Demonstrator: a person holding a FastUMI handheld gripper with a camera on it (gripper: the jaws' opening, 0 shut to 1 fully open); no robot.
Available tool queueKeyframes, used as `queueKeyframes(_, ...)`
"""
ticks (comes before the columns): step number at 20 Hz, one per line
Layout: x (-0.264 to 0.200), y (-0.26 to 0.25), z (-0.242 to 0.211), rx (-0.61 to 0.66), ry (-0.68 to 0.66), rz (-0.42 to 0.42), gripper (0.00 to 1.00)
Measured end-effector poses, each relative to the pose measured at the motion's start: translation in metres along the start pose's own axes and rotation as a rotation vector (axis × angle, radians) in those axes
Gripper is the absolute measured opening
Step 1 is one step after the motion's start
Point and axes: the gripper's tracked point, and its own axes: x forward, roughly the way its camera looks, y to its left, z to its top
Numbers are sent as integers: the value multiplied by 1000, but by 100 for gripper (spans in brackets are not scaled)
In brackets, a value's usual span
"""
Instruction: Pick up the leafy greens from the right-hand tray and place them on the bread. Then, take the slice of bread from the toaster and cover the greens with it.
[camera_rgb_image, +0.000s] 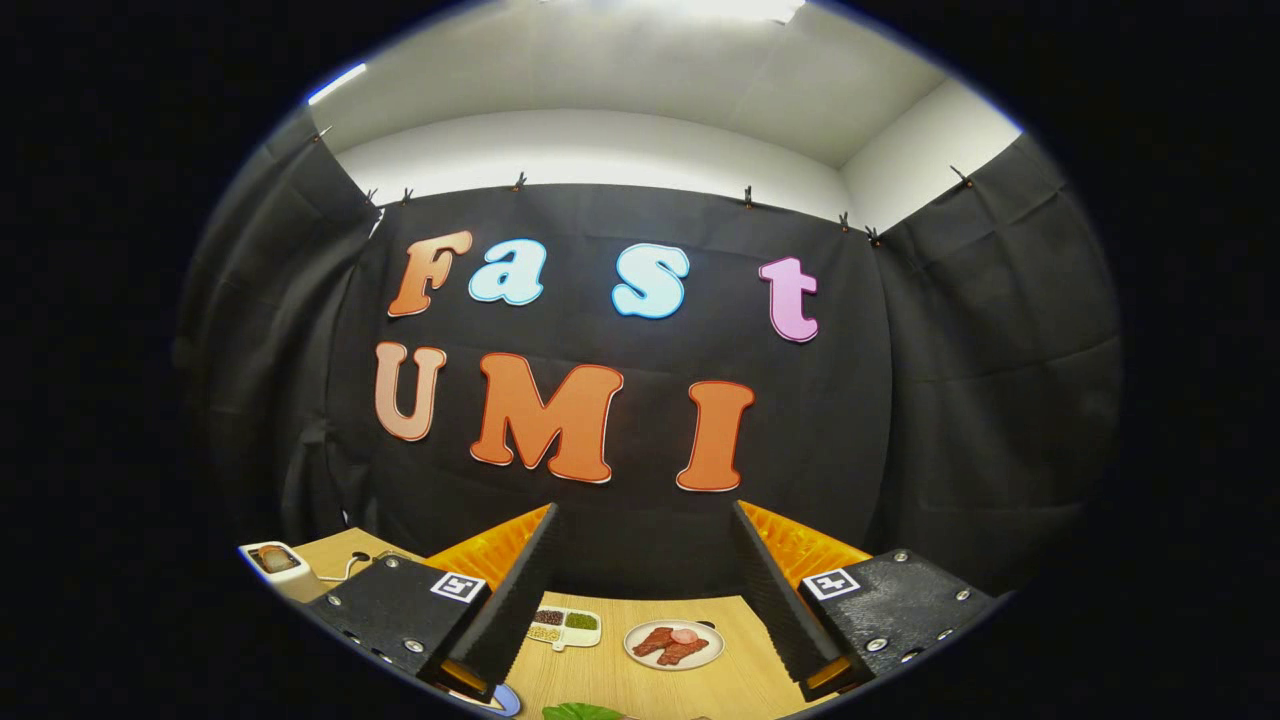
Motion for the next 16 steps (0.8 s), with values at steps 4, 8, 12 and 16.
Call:
queueKeyframes(4, 6, 4, -11, 17, 25, 18, 99)
queueKeyframes(8, 12, 12, -24, 12, 52, 42, 99)
queueKeyframes(12, 14, 19, -40, 9, 83, 51, 99)
queueKeyframes(16, 13, 25, -66, -7, 150, 69, 99)
